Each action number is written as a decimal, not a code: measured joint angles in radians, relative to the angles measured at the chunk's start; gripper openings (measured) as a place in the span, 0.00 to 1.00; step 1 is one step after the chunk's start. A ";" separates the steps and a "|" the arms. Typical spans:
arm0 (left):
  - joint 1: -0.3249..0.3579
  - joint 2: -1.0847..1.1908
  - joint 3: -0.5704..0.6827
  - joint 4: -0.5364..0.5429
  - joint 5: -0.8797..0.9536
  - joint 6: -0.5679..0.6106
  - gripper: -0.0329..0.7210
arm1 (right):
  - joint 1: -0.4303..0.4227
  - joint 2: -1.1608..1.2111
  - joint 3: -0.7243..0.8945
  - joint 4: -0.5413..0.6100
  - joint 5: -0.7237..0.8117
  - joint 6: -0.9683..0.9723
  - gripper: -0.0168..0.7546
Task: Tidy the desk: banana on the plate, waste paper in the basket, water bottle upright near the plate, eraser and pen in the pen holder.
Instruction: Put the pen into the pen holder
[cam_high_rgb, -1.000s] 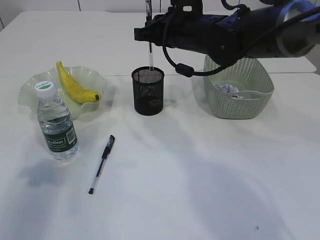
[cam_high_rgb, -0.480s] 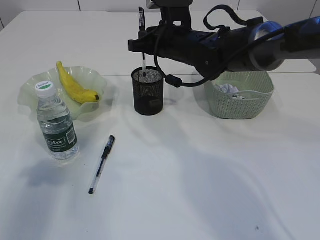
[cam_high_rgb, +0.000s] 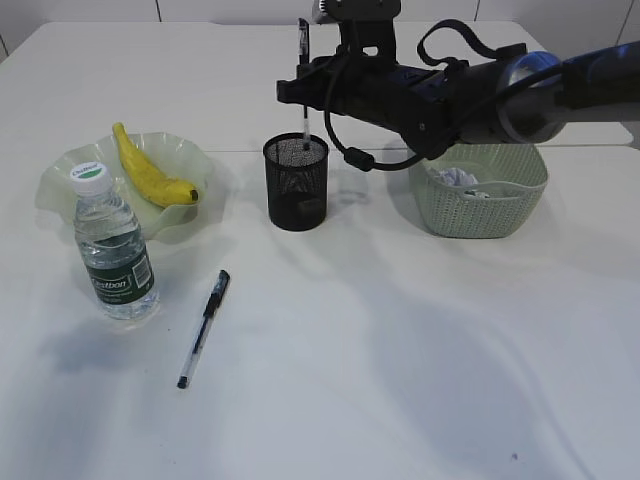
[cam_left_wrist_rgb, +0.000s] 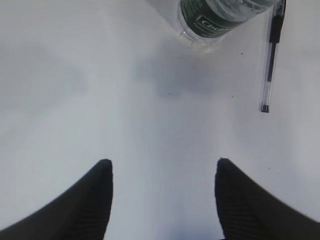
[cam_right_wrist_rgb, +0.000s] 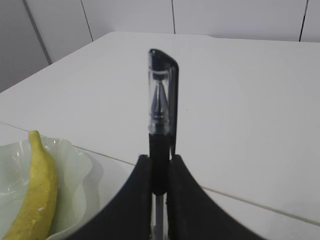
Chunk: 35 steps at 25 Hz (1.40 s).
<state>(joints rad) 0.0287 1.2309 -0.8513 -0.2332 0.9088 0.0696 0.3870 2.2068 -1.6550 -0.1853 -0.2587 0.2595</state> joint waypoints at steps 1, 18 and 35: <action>0.000 0.000 0.000 0.000 0.000 0.000 0.64 | -0.002 0.000 0.000 0.000 0.000 0.000 0.06; 0.000 0.000 0.000 0.002 -0.014 0.000 0.64 | -0.006 0.057 -0.002 -0.024 -0.014 0.000 0.06; 0.000 0.000 0.000 0.002 -0.024 0.000 0.64 | -0.006 0.078 -0.002 -0.028 -0.040 -0.002 0.09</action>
<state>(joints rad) 0.0287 1.2309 -0.8513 -0.2314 0.8843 0.0696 0.3808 2.2848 -1.6571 -0.2136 -0.2984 0.2574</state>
